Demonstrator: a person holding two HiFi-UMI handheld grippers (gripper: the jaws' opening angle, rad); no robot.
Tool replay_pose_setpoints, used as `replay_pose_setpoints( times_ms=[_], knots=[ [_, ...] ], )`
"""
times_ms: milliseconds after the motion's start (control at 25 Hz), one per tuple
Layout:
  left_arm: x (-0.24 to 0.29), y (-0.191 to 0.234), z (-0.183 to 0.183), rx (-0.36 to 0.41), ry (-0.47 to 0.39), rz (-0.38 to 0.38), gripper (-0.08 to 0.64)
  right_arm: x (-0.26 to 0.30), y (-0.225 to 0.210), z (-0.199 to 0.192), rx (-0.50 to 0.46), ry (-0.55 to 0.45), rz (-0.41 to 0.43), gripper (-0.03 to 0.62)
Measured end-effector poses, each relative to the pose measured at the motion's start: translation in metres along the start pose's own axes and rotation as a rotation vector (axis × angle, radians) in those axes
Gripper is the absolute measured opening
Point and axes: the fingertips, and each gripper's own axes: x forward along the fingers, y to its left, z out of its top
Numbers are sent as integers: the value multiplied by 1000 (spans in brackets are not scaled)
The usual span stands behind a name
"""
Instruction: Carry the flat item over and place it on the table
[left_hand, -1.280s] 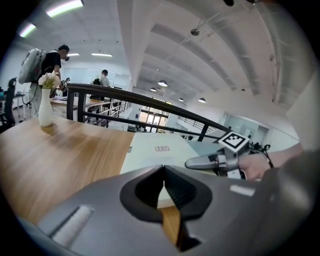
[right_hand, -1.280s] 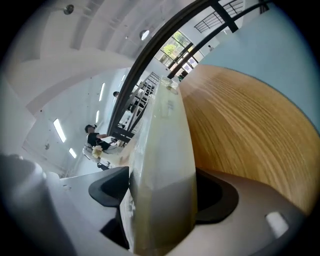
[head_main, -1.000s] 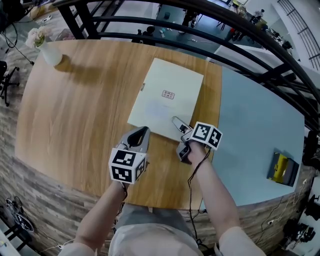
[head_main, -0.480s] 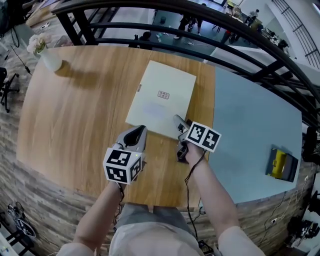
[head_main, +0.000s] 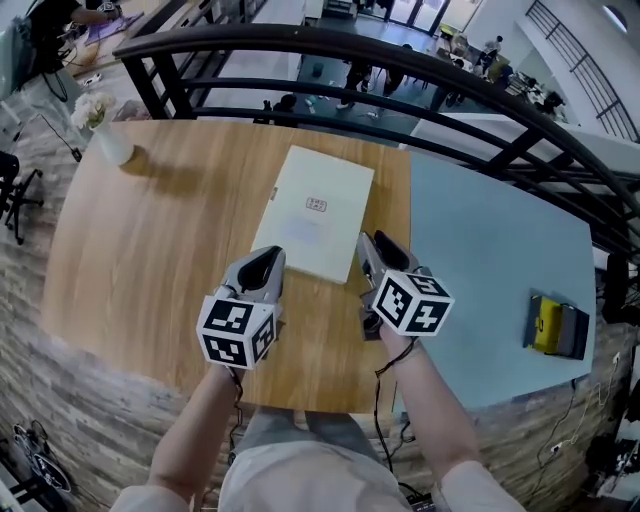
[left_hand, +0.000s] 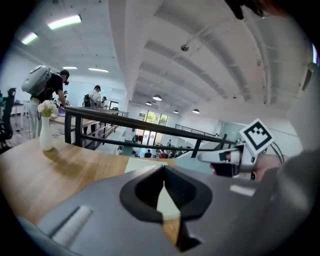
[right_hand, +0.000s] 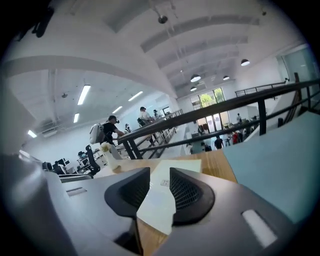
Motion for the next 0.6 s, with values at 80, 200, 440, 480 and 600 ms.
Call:
replay_pose_setpoints(
  times_ms=[80,200,440,480,600],
  knots=[
    [-11,-7,12,11,-22,-1,3,-21,15,21,-61,-52,11,123],
    [-31,-19,34,1,-67,-18,3,-55,36,48,-127,-132,30,114],
    [-75,-50,78,47,-174,-39,3,-120,76,82,-210,-250,94,64],
    [-80,-54,85,60,-187,-42,3,-129,82,88,-235,-269,101,63],
    [-97,-66,100,104,-208,-49,3,-156,100,104,-302,-328,117,60]
  ],
)
